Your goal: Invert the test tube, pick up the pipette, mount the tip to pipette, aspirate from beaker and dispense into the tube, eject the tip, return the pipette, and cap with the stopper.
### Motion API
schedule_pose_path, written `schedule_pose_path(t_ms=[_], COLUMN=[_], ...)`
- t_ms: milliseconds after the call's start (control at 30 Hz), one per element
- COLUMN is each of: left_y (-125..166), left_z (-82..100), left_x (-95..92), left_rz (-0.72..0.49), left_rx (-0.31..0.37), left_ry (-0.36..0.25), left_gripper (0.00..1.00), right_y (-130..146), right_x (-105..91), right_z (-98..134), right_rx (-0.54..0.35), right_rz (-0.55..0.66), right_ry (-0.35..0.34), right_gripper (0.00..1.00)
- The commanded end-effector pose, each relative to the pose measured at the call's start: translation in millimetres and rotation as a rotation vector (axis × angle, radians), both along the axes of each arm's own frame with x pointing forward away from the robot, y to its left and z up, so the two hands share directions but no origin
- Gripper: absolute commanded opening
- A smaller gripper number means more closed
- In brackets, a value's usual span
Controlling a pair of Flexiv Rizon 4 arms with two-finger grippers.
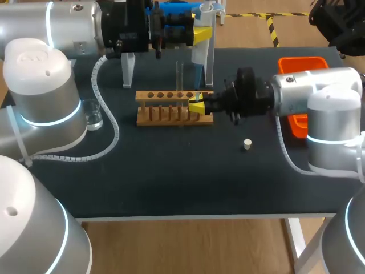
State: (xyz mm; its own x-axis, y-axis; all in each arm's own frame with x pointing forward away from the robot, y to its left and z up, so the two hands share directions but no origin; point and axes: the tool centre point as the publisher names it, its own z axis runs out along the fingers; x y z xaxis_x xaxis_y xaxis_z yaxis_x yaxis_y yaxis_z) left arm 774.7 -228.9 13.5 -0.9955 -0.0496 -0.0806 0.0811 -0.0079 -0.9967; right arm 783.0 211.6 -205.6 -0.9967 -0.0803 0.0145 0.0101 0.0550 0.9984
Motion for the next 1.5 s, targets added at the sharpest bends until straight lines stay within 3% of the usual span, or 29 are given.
schedule_pose_path(t_ms=[33,1500], left_y=[1.4,1.4], left_z=[-0.4,-0.4], left_x=[-0.2,-0.2], left_rz=[-0.002,-0.002], left_rx=[-0.002,-0.002], left_ry=[-0.001,-0.001], left_gripper=[0.0,0.0], right_y=[0.8,5.2], right_x=[-0.2,3.1], right_z=[1.0,8.7], right_rx=[-0.003,0.01], right_rz=[-0.003,-0.002], right_ry=[-0.001,-0.013], right_gripper=[0.0,0.0])
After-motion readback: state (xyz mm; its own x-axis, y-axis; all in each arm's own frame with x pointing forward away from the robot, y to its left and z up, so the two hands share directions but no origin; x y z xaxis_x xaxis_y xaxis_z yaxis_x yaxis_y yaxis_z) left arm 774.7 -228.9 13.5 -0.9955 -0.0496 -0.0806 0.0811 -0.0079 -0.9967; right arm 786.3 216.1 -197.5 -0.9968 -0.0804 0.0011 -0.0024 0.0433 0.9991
